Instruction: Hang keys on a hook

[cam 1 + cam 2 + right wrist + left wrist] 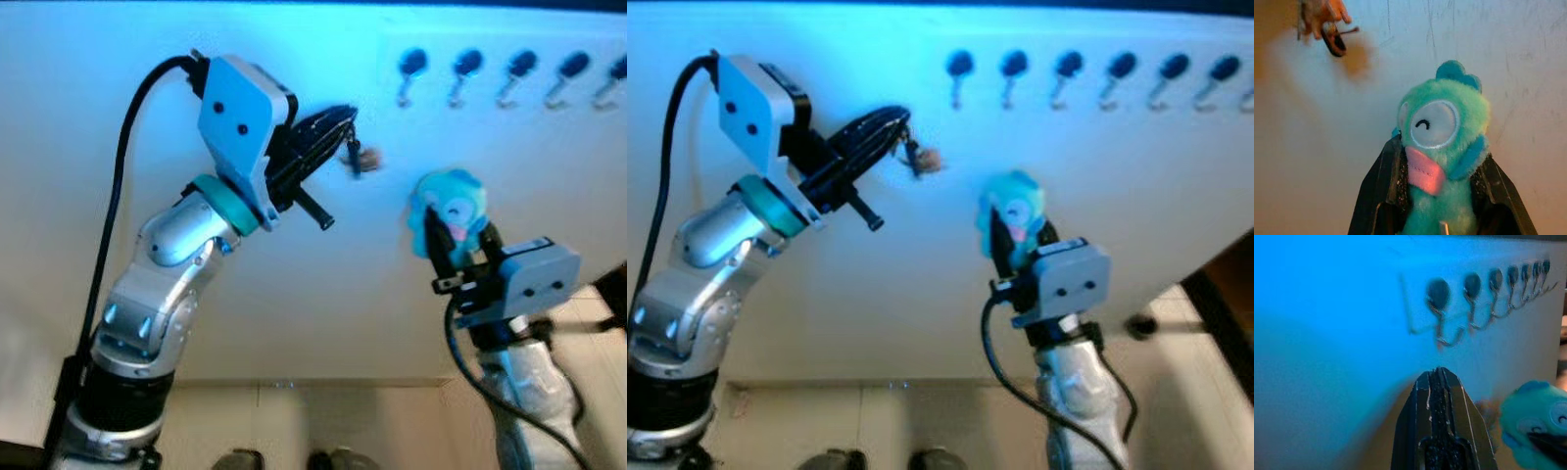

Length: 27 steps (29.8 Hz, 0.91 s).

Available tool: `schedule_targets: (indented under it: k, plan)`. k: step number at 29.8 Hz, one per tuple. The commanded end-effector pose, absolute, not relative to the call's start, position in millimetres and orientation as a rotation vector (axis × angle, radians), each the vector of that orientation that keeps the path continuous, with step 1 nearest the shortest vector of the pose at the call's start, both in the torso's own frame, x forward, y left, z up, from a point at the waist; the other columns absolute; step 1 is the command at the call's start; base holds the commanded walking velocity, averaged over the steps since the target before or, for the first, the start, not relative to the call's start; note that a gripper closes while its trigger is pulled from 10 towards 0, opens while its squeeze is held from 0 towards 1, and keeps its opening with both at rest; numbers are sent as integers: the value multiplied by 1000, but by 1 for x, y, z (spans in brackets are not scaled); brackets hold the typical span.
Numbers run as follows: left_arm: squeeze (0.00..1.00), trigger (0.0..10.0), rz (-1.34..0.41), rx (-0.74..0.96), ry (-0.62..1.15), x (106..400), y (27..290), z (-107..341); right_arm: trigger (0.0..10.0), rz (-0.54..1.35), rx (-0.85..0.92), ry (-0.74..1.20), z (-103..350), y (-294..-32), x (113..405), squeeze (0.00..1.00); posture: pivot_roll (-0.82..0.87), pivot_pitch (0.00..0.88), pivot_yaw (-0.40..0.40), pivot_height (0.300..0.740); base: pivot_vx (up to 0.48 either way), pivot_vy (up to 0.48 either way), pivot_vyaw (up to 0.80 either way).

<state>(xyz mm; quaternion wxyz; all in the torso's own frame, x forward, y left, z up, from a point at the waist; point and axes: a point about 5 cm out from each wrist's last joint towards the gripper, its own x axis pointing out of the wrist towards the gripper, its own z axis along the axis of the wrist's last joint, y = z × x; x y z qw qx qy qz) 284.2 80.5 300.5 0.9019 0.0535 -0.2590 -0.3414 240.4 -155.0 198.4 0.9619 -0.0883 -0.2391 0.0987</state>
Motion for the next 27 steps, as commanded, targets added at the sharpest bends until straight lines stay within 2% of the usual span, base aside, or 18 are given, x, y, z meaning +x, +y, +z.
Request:
schedule_targets:
  k: [1,13,24,27]
  plan:
    - [0,10000,-707,108,-532,284,79,299,10000,190,-188,-464,195,-159,240,0,-97,88,67,740,0,-424,0]
    - [0,10000,-697,111,-531,286,79,299,10000,194,-189,-466,195,-158,240,0,-99,82,68,740,0,-368,0]
    - [0,10000,-682,71,-508,290,81,299,10000,198,-189,-466,194,-158,241,0,-99,80,68,740,0,0,0]
    - [0,10000,-676,60,-501,291,82,299,10000,198,-189,-467,194,-158,241,0,-99,80,68,740,0,480,0]
